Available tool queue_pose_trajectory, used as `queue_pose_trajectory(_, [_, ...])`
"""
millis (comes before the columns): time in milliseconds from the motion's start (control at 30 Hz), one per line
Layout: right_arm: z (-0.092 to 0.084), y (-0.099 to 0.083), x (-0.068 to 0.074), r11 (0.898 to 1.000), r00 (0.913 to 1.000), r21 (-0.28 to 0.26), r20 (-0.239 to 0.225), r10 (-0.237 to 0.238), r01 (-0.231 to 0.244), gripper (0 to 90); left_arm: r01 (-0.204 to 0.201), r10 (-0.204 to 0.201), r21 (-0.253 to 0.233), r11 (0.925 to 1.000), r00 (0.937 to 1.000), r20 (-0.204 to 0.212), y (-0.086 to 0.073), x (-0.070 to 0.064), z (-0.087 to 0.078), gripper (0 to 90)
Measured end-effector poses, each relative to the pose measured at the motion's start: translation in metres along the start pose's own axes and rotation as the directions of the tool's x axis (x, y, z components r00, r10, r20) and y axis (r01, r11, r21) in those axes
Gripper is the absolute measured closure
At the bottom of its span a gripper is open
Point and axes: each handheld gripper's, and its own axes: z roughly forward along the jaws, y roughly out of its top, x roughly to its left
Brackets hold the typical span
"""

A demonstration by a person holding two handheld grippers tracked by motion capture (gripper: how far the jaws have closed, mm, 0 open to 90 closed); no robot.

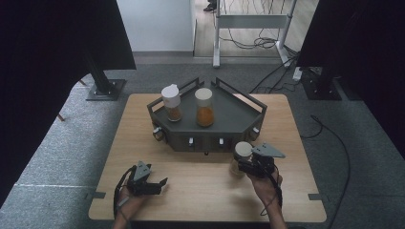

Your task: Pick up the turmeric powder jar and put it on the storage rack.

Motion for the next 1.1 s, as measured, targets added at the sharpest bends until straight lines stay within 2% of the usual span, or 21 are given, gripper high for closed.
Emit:
queue_pose_trajectory(700, [-0.014, 0.039, -0.006, 1.0, 0.9997, -0.015, -0.024, -0.004, 0.004, 33.5, 0.003, -0.003, 0.001, 1.0, 1.0, 0.007, 0.0, 0.002, 0.0, 10.1])
queue_pose_trajectory(833, [-0.015, 0.049, -0.003, 1.0, 0.9997, -0.006, -0.011, -0.024, 0.024, 33.5, 0.005, -0.005, 0.002, 1.0, 1.0, 0.009, 0.0, 0.002, 0.0, 10.2])
queue_pose_trajectory(1100, [-0.019, 0.067, -0.004, 0.999, 0.9993, -0.012, -0.012, -0.034, 0.034, 33.5, 0.004, -0.004, 0.002, 1.0, 1.0, 0.008, 0.0, 0.002, 0.001, 10.2])
